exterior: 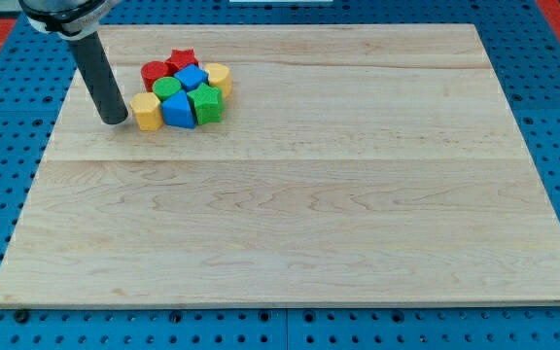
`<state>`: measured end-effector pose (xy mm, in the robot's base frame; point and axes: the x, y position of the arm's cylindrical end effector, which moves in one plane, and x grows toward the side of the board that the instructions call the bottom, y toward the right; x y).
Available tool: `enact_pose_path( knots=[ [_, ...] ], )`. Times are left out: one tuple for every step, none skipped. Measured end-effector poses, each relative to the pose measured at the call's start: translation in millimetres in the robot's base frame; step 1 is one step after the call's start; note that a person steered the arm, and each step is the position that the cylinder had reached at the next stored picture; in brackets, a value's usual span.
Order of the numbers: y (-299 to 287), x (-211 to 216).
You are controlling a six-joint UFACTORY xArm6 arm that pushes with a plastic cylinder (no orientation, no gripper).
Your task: Place the blue triangle in between the yellow hexagon and green star
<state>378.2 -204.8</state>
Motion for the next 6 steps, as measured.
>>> enact_pose_path(
  knots=[
    [21.5,-1.9],
    [32.5,-10.6],
    [25.3,0.3],
    [21.4,38.8],
    [54.0,64.6],
    [82.9,49.3]
  ],
)
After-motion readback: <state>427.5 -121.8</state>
